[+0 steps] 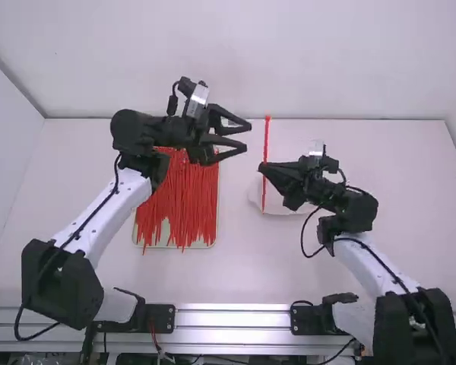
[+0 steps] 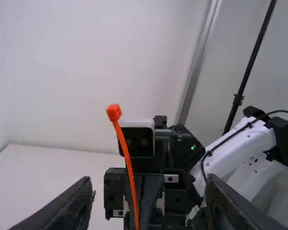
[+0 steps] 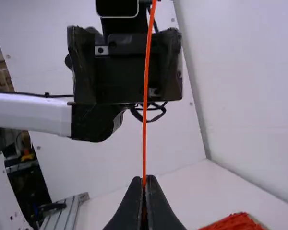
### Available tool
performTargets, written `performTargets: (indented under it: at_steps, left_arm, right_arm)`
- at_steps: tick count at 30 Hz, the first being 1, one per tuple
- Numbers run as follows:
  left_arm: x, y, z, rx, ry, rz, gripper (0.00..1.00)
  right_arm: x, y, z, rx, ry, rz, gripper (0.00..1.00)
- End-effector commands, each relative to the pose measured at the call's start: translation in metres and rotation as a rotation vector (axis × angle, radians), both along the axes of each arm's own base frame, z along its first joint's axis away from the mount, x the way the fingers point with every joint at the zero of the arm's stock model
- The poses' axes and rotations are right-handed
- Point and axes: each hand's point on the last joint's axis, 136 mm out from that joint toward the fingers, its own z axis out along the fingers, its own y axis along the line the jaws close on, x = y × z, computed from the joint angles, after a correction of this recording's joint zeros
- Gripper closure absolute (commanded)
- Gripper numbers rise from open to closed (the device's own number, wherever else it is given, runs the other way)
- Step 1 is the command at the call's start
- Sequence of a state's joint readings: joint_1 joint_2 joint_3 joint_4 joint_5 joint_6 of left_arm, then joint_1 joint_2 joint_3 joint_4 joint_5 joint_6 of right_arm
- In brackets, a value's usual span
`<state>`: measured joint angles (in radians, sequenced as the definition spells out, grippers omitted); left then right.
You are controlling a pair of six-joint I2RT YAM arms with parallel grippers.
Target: Fasten the cable tie
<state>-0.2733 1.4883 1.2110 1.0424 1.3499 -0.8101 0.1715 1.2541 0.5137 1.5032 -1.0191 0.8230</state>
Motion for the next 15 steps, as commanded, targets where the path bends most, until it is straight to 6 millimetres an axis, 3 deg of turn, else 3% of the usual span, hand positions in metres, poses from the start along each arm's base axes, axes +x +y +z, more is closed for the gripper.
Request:
performTargets:
  at_steps: [1,8,15]
  left_arm:
    - [0.001,0.001,0.014,-0.028,-0.038,0.025,0.45]
    - [0.000,-0.007,0.015,-0.042,-0.048,0.026,0.44]
    - [-0.002,-0.008,0.014,-0.042,-0.053,0.020,0.45]
  right_arm:
    - [0.002,-0.001,-0.007,0.028,0.095,0.041,1.00]
    - [0.005,0.011,-0.018,0.033,0.109,0.068,1.00]
    - [-0.004,0.025,-0.015,0.037,0.078,0.097,1.00]
